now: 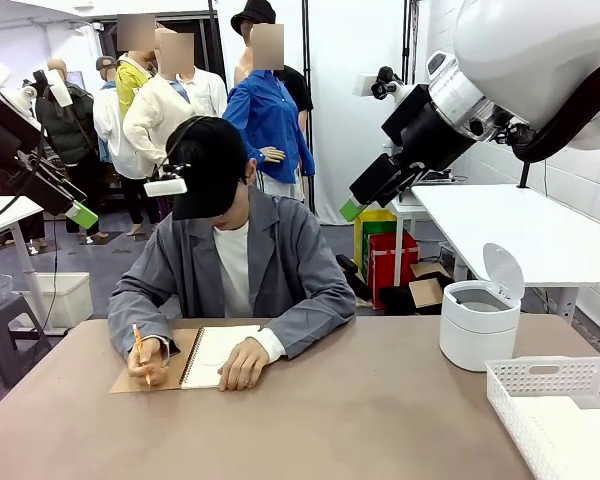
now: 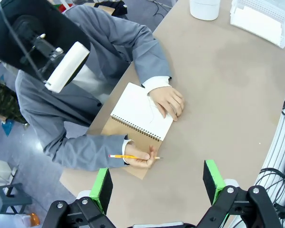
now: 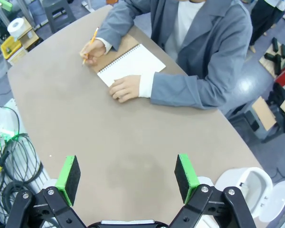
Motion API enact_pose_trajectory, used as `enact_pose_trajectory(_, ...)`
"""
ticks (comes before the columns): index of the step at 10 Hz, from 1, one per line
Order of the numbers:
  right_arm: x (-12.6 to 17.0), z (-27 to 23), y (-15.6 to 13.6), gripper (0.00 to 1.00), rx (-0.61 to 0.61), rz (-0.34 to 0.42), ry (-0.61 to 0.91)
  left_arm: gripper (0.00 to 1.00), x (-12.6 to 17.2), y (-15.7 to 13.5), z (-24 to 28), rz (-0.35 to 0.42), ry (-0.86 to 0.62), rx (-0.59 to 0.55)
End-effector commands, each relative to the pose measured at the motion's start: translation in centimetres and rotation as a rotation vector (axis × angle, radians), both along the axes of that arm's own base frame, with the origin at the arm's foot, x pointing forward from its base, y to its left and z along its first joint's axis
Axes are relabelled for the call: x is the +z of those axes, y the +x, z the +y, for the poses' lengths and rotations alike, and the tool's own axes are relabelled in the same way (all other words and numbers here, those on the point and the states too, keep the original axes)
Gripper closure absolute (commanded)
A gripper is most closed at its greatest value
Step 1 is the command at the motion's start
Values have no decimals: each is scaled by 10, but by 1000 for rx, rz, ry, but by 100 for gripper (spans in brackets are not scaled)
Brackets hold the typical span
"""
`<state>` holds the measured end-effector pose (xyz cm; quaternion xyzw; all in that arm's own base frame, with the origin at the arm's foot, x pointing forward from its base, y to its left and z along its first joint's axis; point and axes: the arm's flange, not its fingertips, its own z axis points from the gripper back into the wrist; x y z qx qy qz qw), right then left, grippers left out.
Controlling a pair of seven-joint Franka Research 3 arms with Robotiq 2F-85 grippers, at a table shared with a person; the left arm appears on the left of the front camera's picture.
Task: Sort the paper based on its condition.
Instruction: If a person hands you a paper, place it in the Organizing basket , and if it's crumpled, put it in the Trash can.
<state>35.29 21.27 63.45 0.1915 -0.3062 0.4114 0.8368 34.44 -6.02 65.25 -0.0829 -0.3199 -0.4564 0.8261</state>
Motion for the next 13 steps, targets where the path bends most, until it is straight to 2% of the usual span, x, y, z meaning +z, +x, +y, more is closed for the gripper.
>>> enact_pose_trajectory(1,0,0,1,0,8,1,3,0,0,0,0,2,-1,-1)
enact_pose_trajectory(13,0,0,1,0,8,1,3,0,0,0,0,2,-1,-1)
